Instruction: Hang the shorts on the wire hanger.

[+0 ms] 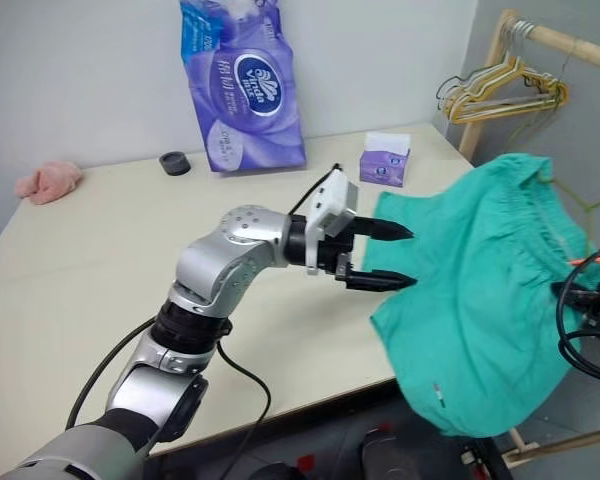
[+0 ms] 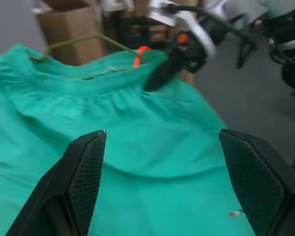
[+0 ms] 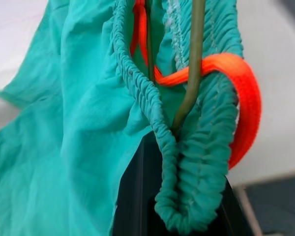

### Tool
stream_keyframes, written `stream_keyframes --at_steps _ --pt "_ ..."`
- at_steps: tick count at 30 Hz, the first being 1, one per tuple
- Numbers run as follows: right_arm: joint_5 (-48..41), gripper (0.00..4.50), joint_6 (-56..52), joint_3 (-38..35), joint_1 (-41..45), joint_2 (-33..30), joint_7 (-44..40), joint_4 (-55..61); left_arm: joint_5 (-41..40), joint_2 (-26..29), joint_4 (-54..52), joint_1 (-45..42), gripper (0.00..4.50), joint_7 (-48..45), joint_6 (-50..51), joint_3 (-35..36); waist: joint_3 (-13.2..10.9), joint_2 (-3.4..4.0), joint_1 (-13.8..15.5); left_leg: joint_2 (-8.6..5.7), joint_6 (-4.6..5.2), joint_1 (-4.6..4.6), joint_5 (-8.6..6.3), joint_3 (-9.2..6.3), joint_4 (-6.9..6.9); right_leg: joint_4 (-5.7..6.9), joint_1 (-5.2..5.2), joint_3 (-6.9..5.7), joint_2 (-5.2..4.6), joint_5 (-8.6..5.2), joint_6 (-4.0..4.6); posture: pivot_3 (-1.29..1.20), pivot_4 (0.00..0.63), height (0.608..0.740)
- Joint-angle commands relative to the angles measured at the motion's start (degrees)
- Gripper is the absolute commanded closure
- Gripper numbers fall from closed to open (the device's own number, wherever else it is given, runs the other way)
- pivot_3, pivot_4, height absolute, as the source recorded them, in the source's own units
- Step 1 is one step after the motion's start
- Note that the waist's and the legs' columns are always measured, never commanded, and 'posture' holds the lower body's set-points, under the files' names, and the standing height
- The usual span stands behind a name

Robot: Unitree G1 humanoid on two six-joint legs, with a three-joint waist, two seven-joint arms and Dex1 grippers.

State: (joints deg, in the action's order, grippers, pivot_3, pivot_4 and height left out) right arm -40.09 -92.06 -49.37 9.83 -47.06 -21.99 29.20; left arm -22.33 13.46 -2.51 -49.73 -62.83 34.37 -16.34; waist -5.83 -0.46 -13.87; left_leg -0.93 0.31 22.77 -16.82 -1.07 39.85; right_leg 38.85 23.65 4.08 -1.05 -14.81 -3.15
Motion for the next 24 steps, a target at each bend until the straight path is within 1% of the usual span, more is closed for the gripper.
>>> stream_keyframes --at_steps 1,2,4,7,10,12,15,18,22,24 --pt "-5.5 4.5 -0.4 -7.4 -0.9 -0.7 9.1 3.3 0.4 -3.2 0.6 -3.6 0.64 2.9 -1.1 -0.2 -0.4 0.18 -0.8 -0.06 0.1 -0.09 -0.06 0.0 0.0 0.0 -0.16 0.02 -0.02 -0.23 -0.32 -0.47 0.161 0.74" --pt "-5.2 4.5 -0.4 -9.6 -0.4 -1.4 12.8 2.9 -0.1 -5.3 2.5 -5.3 0.64 2.8 -1.6 -0.2 -0.8 0.16 -1.3 -0.1 0.22 -0.16 -0.13 0.08 0.0 0.0 -0.21 0.04 -0.03 -0.29 -0.41 -0.49 0.175 0.74" --pt "-7.7 4.5 -0.4 -13.5 -0.4 -3.8 19.1 0.9 -0.8 -8.2 5.0 -7.9 0.64 2.3 -2.3 -0.2 -1.7 0.21 -2.0 -0.19 0.34 -0.28 -0.2 0.12 0.01 -0.12 -0.4 0.05 -0.1 -0.35 -0.45 -0.51 0.194 0.74" --pt "-15.7 4.5 -0.4 -16.8 -1.9 -8.6 26.4 -2.6 -1.0 -10.3 6.4 -9.8 0.64 0.5 -3.1 -1.3 -2.7 0.55 -3.7 -0.39 0.51 -0.23 -0.3 0.37 0.0 -0.36 -0.45 0.14 -0.3 -0.39 -0.53 -0.54 0.214 0.74" --pt "-23.5 4.5 -0.4 -18.1 -2.0 -12.6 34.2 -6.7 -1.3 -11.3 7.1 -11.2 0.64 -1.4 -2.8 -2.4 -3.2 0.49 -6.0 -0.37 0.71 -0.22 -0.42 0.47 -0.13 -0.61 -0.48 0.22 -0.29 -0.42 -0.58 -0.56 0.224 0.74" --pt "-26.3 4.5 -0.4 -17.9 -0.5 -16.0 39.3 -10.7 -2.0 -12.4 7.8 -12.6 0.64 -3.1 -3.2 -2.6 -3.8 0.47 -7.6 -0.32 0.73 -0.22 -0.42 0.53 -0.24 -0.82 -0.51 0.28 -0.24 -0.42 -0.6 -0.56 0.227 0.74" --pt "-28.9 4.5 -0.4 -16.9 1.3 -19.6 44.3 -15.9 -0.2 -14.1 9.8 -14.1 0.64 -1.6 -5.4 -2.2 -4.2 0.37 -9.0 -0.35 0.83 -0.29 -0.48 0.94 -0.34 -1.02 -0.51 0.64 -0.26 -0.42 -0.75 -0.56 0.231 0.74" --pt "-29.4 4.5 -0.4 -15.5 2.4 -22.5 46.0 -20.1 1.0 -16.2 11.6 -15.4 0.64 2.1 -7.5 -0.7 -4.3 0.24 -10.0 -0.41 0.85 -0.7 -0.49 1.55 -0.89 -1.35 -0.56 1.33 -0.26 -0.36 -0.96 -0.55 0.239 0.74" --pt "-20.8 4.5 0.9 -6.8 7.5 -28.1 40.3 -29.3 5.4 -20.0 15.7 -16.7 0.64 10.3 -15.9 0.7 -5.4 0.21 -11.4 -0.43 0.91 -1.05 -0.53 1.78 -1.04 -1.98 -1.04 1.71 -0.22 -0.22 -1.23 -0.54 0.253 0.74" --pt "-17.4 4.5 3.1 -3.4 8.1 -29.8 36.9 -32.3 5.7 -21.1 17.0 -17.3 0.64 12.2 -16.8 1.6 -5.9 0.04 -11.5 -0.49 0.95 -1.06 -0.55 1.89 -1.02 -2.1 -1.1 1.91 -0.23 -0.15 -1.35 -0.54 0.265 0.74"
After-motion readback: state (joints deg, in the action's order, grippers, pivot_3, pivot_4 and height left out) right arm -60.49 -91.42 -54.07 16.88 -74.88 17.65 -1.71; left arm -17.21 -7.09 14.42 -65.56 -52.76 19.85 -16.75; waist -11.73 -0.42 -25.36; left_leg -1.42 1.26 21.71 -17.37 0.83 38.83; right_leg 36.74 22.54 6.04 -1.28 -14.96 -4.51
